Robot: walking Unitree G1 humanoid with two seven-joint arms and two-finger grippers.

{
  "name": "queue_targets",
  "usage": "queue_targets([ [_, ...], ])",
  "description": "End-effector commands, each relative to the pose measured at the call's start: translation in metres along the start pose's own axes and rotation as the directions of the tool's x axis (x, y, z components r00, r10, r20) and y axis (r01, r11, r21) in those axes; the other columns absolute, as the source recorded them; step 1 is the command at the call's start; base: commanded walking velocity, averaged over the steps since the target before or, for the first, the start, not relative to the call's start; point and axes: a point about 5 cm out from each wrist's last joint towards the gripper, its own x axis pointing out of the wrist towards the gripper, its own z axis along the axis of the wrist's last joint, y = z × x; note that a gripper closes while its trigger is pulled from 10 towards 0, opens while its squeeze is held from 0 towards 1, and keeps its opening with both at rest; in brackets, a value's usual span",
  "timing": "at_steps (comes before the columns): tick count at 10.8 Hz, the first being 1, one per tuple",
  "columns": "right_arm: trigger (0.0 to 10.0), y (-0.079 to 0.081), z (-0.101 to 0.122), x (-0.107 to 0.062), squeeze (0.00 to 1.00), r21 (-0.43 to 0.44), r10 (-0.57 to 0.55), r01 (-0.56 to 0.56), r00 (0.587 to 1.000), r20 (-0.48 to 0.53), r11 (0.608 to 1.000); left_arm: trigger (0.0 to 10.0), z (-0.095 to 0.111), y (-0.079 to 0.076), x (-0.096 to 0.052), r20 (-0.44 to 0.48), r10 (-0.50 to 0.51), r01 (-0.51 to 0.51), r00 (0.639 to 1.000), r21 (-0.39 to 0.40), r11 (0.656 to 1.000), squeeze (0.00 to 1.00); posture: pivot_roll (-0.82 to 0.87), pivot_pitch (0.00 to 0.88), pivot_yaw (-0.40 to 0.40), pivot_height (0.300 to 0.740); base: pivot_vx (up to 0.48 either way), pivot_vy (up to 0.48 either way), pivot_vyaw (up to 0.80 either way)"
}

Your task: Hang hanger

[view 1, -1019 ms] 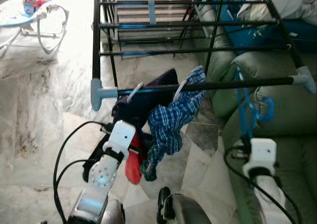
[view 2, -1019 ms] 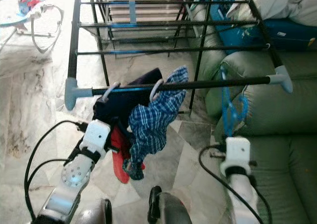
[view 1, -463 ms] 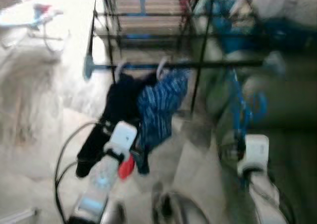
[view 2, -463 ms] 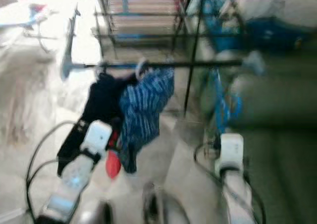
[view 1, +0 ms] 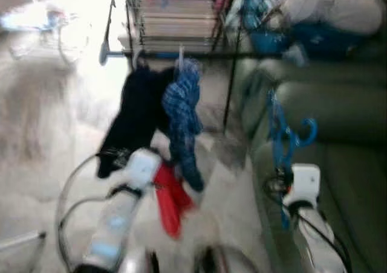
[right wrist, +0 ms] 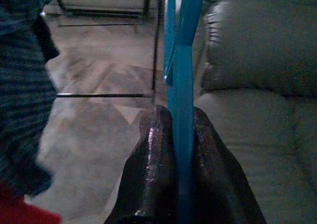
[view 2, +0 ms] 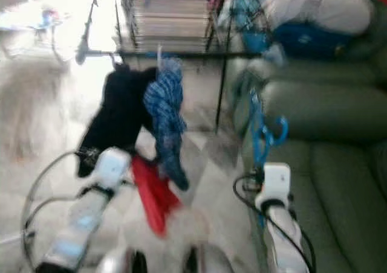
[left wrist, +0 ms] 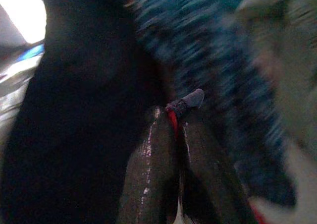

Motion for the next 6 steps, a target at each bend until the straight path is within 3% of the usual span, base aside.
queue_targets([
  [1, 10.0, 0.007, 0.013, 0.007, 0.00, 0.002, 0.062, -0.062, 0.997, 0.041, 0.998, 10.0, -0.016, 0.006, -0.007, -0.077, 0.048, -0.051, 0.996, -0.033, 0.998, 0.00, -0.02, 0.106, -0.013, 0.740, 0.000, 0.000, 0.00],
  [2, 10.0, 0.012, 0.016, 0.008, 0.00, -0.037, 0.096, -0.094, 0.994, 0.049, 0.995, 10.0, -0.025, 0.015, -0.014, -0.101, 0.085, -0.084, 0.991, 0.011, 0.996, 0.00, -0.02, 0.107, -0.007, 0.740, 0.000, 0.000, 0.00],
  [4, 10.0, 0.009, 0.005, 0.010, 0.00, -0.058, 0.047, -0.046, 0.999, 0.007, 0.997, 10.0, -0.025, 0.023, -0.019, -0.098, 0.168, -0.169, 0.981, -0.003, 0.986, 0.00, -0.02, 0.091, -0.013, 0.740, 0.000, 0.000, 0.00],
  [6, 10.0, 0.016, 0.015, 0.010, 0.00, -0.087, 0.064, -0.054, 0.992, 0.112, 0.995, 10.0, -0.027, 0.032, -0.028, -0.100, 0.254, -0.255, 0.962, 0.009, 0.967, 0.00, -0.01, 0.089, -0.024, 0.740, 0.000, 0.000, 0.00],
])
